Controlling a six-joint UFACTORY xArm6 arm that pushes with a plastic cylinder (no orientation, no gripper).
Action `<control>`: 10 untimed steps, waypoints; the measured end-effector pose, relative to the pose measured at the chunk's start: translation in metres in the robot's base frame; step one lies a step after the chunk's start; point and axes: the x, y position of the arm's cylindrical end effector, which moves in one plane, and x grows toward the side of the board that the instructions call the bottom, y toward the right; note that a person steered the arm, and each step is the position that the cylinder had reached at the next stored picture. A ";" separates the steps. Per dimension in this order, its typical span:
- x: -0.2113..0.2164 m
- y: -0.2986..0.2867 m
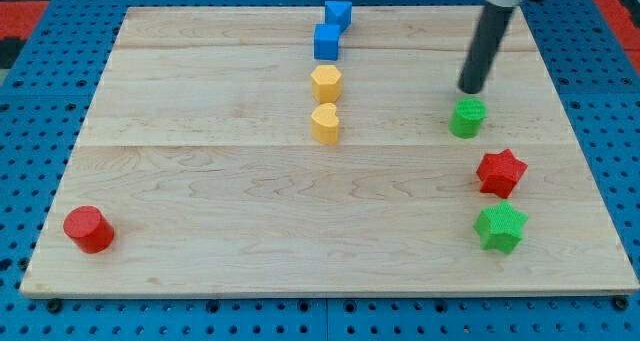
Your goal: Move the red circle towards the red star
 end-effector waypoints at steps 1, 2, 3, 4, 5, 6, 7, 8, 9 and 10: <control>0.031 0.002; 0.028 0.007; 0.012 -0.100; 0.095 -0.110; 0.181 -0.179; 0.249 -0.292; 0.251 -0.394; 0.228 -0.466; 0.206 -0.384; 0.166 -0.343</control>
